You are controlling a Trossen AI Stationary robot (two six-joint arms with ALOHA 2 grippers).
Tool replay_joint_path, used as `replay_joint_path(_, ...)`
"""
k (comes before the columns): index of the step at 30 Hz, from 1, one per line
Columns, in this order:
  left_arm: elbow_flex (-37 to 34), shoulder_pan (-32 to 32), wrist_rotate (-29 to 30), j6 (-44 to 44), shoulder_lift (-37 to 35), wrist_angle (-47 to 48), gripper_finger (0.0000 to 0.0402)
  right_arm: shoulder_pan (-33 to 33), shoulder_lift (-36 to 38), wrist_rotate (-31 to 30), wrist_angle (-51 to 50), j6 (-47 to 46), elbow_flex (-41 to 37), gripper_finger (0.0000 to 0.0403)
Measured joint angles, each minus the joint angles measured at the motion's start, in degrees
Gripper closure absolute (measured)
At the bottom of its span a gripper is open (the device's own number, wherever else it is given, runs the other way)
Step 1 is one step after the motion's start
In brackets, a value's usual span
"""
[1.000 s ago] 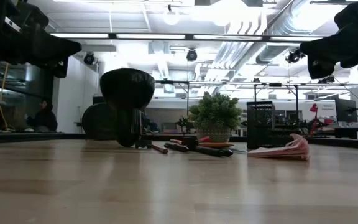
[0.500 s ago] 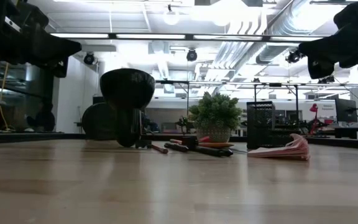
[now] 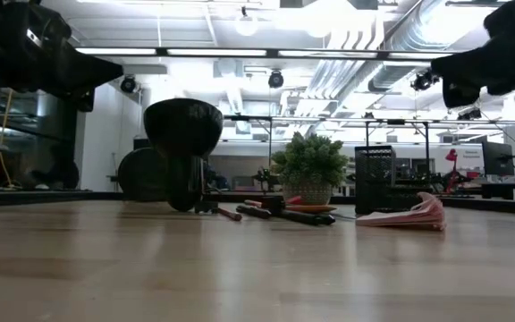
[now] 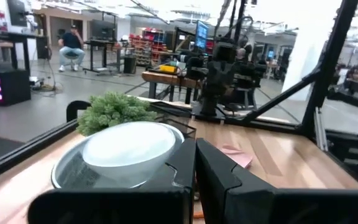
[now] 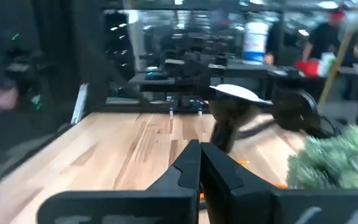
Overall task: Pick and place office supplies into organizer
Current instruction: Put the pink sticky notes into the desk organizer
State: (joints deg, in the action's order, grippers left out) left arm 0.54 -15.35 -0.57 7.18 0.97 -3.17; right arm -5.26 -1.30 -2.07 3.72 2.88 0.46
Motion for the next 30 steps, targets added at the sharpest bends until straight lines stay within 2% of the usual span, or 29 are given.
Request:
replay_joint_path(2, 0.0, 0.0, 0.18, 2.43, 0.0, 0.01, 0.0401, -0.07, -1.86, 3.87, 0.23, 2.82, 0.01, 0.0402)
replay_joint_path(7, 0.0, 0.0, 0.18, 6.33, 0.0, 0.01, 0.0401, -0.04, -9.06, 4.2, 2.69, 4.75, 0.99, 0.0402)
replay_joint_path(15, -0.01, -0.01, 0.18, 7.32, 0.0, 0.06, 0.0401, -0.04, -22.65, 4.54, 21.94, 6.58, 1.23, 0.0402)
replay_joint_path(17, 0.0, 0.0, 0.29, 5.43, 0.0, 0.08, 0.0401, -0.04, -24.73, 3.68, 23.69, 5.48, 2.42, 0.0402)
replay_joint_path(21, 0.0, 0.0, 1.71, 2.5, 0.0, -0.27, 0.0401, -0.02, -28.14, 2.07, 19.11, 5.81, 8.12, 0.0402)
replay_joint_path(26, 0.99, -0.02, 1.73, 3.55, 0.02, -2.58, 0.0401, -0.02, -32.95, 2.22, 6.08, 10.67, 19.43, 0.0402)
replay_joint_path(30, 6.28, 0.0, 3.95, 2.02, 0.92, 3.47, 0.0401, -0.15, -37.16, 3.04, -6.28, 14.02, 28.68, 0.0402)
